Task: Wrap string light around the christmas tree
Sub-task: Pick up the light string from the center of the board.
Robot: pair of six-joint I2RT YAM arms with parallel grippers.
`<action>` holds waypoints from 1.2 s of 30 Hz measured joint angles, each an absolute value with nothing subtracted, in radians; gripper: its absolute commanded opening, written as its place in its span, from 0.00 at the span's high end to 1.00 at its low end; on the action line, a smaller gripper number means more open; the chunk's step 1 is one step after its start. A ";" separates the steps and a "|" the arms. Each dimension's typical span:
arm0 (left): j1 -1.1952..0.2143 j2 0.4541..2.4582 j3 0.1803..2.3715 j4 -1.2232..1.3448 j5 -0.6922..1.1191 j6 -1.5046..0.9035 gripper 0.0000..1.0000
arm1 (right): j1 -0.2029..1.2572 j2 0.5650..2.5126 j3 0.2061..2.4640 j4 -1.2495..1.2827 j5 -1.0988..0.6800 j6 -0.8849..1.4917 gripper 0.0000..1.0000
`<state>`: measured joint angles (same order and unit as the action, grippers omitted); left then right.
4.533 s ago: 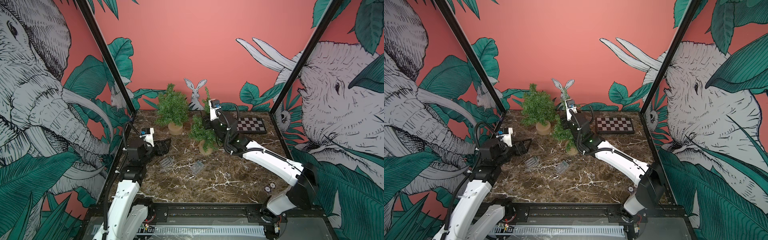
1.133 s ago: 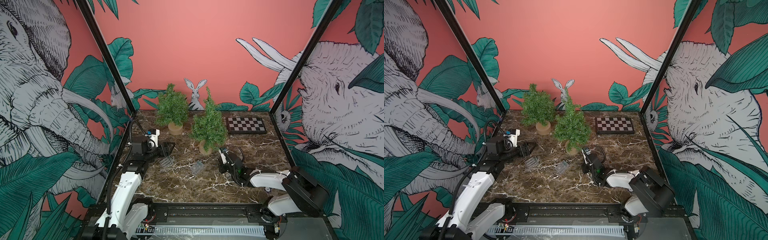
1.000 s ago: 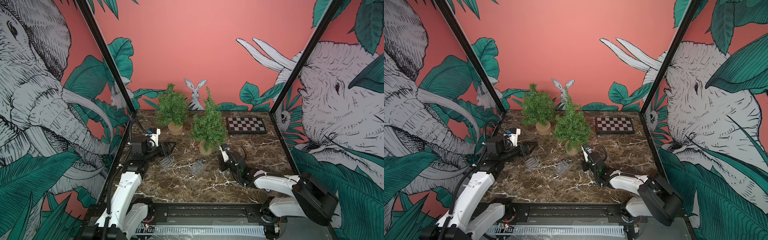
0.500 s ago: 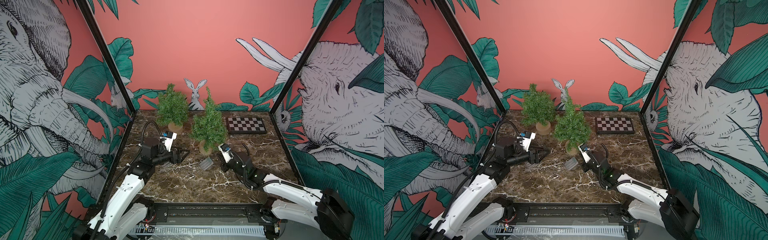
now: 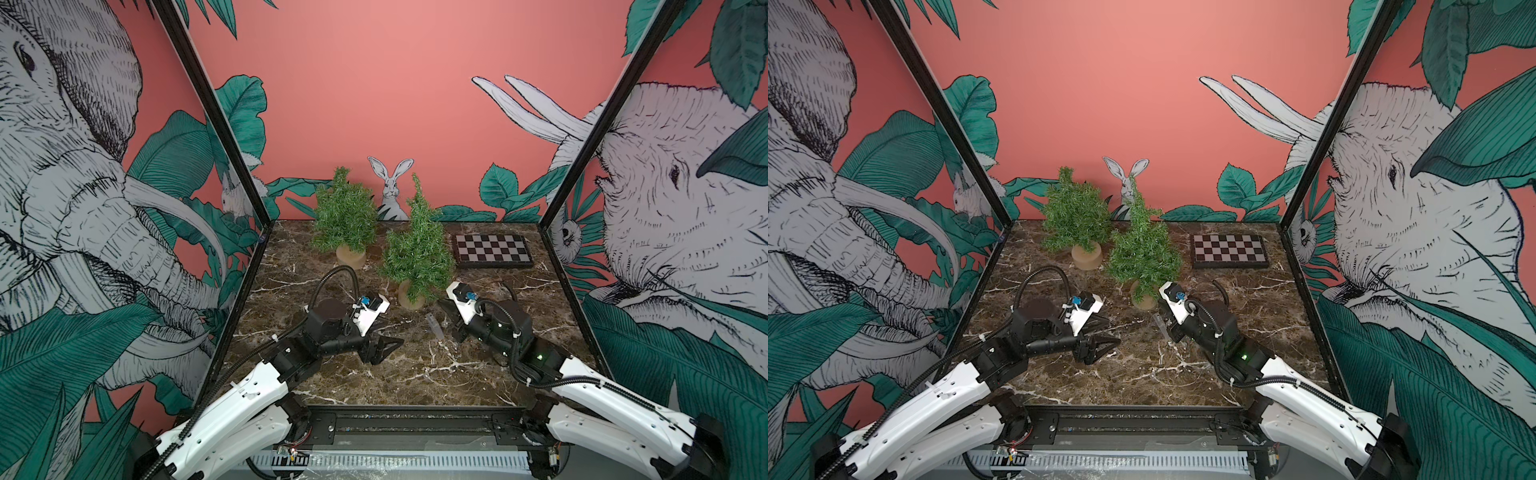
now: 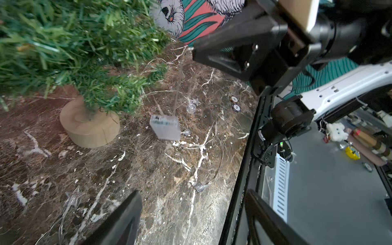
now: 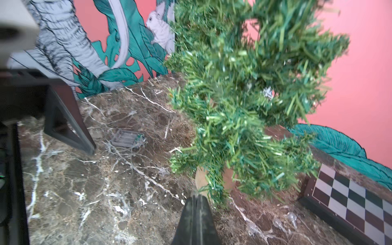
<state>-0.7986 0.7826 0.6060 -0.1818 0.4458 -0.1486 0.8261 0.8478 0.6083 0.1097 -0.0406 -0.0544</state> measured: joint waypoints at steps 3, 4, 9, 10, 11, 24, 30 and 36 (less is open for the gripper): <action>-0.842 0.778 0.584 -0.154 0.408 -0.140 0.03 | 0.826 0.811 0.628 0.076 -0.057 -0.065 1.00; -0.851 0.775 0.574 -0.137 0.397 -0.143 0.02 | 0.826 0.799 0.636 0.063 -0.061 -0.070 1.00; -0.870 0.761 0.500 -0.012 0.334 -0.189 0.02 | 0.826 0.730 0.667 0.020 -0.093 -0.083 1.00; -0.874 0.762 0.489 0.010 0.324 -0.200 0.02 | 0.826 0.720 0.673 0.018 -0.102 -0.083 1.00; -0.880 0.764 0.479 0.032 0.316 -0.210 0.02 | 0.826 0.713 0.681 0.015 -0.113 -0.083 1.00; -0.959 0.882 0.447 0.258 0.228 -0.252 0.01 | 0.827 0.713 0.772 0.009 -0.228 -0.052 1.00; -0.997 0.941 0.448 0.301 0.206 -0.242 0.01 | 0.827 0.714 0.810 0.000 -0.249 -0.053 1.00; -1.022 0.974 0.453 0.324 0.165 -0.234 0.01 | 0.827 0.720 0.826 -0.001 -0.269 -0.052 1.00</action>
<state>-1.0218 0.9745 0.4534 0.3244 0.1646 -0.2340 0.8272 0.7204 0.8261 -0.0013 -0.2687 -0.0521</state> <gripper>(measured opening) 0.992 0.054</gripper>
